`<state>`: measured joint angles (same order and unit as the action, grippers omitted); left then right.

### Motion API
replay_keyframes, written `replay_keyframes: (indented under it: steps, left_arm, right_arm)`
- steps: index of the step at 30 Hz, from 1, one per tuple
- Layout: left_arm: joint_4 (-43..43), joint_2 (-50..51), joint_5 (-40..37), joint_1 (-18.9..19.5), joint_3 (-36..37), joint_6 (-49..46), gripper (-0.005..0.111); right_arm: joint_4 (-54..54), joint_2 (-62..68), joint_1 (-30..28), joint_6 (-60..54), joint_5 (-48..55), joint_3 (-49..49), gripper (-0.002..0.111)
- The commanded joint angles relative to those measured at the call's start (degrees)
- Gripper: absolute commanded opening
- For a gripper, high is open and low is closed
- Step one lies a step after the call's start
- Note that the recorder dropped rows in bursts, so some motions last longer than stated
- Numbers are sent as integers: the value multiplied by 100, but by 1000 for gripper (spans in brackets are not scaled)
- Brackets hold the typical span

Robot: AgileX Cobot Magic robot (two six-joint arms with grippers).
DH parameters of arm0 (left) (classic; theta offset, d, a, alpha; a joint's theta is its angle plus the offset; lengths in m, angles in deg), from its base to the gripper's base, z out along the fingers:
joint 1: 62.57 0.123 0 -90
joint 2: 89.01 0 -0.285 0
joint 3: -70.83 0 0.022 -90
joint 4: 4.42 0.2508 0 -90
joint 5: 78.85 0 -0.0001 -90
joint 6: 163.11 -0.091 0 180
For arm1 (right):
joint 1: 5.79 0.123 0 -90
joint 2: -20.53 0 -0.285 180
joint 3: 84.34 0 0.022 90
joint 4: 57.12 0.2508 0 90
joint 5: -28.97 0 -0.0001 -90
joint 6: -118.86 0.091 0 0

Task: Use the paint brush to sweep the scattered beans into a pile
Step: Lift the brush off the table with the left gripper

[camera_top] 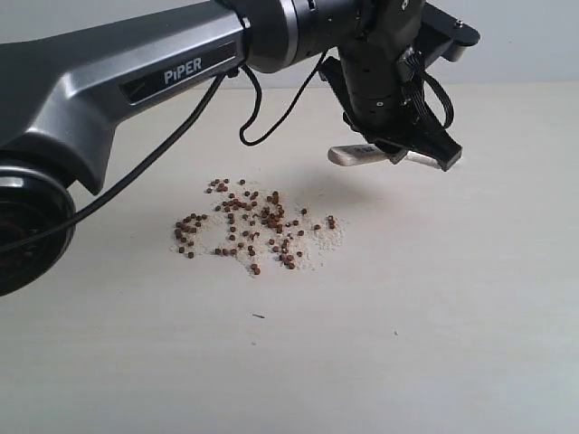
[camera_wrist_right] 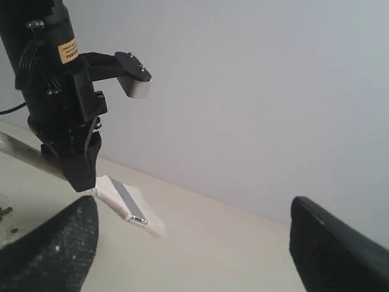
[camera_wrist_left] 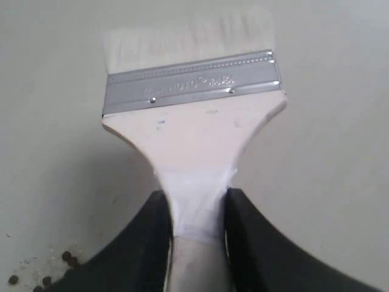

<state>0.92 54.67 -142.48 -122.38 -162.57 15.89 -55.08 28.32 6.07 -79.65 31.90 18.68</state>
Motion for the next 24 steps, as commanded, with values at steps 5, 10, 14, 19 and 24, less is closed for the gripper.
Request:
replay_keyframes:
  steps: [5, 10, 14, 19, 24]
  left_arm:
    - [-328, -227, -333, -10, 0, -347, 0]
    - [-534, -305, -464, 56, 0, -457, 0]
    - [-1175, -398, -634, 247, 0, -673, 0]
    - [-1849, -477, -634, 483, 0, -771, 0]
    - [-2311, -477, -634, 672, 0, -783, 0]
  right_arm:
    - [-48, 0, -26, -56, -804, -23, 79]
    - [-48, 0, -15, 387, -795, -23, 79]
    - [-48, 0, -15, 376, -649, -23, 79]
    - [-48, 0, 146, 996, -989, -23, 79]
    - [-60, 0, 250, 1375, -1090, -23, 79]
